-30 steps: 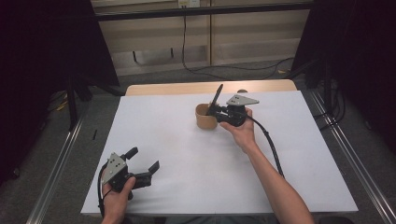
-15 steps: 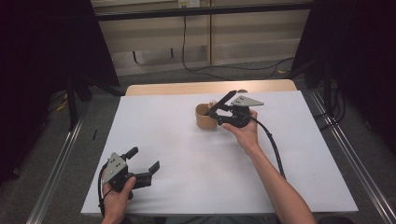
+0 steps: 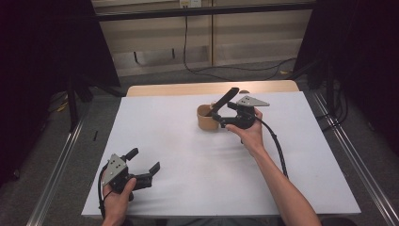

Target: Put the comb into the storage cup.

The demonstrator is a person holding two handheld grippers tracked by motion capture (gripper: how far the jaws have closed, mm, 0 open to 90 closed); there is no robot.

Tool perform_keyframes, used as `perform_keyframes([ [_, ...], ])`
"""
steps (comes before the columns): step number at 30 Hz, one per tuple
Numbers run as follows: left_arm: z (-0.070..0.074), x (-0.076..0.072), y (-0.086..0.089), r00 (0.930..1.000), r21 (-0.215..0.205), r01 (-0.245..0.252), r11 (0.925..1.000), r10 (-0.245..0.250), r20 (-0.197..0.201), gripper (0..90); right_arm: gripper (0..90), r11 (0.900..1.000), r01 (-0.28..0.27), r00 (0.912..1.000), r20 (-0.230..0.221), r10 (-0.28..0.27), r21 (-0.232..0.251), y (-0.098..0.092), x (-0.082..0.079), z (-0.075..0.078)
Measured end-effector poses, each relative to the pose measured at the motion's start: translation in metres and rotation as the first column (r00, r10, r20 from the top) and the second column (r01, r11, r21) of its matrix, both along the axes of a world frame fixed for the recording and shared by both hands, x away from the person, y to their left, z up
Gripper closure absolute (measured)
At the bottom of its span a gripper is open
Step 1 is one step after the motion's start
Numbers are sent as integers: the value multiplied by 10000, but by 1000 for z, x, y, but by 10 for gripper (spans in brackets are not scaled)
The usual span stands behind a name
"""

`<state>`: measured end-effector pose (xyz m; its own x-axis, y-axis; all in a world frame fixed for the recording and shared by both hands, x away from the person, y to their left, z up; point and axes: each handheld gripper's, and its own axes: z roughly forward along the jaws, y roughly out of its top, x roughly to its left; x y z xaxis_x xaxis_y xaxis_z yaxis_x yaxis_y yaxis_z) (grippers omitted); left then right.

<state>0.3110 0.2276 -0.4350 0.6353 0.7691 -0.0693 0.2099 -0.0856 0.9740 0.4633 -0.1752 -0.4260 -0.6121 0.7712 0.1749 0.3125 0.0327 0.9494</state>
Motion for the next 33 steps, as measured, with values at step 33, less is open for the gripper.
perform_keyframes([
  [33, 2, 1, 4, 9988, -202, -483, 9986, 485, 115, 29, 5, 9861, 1626, 9832, 899, -1591, -330, -21, -39, 2],
])
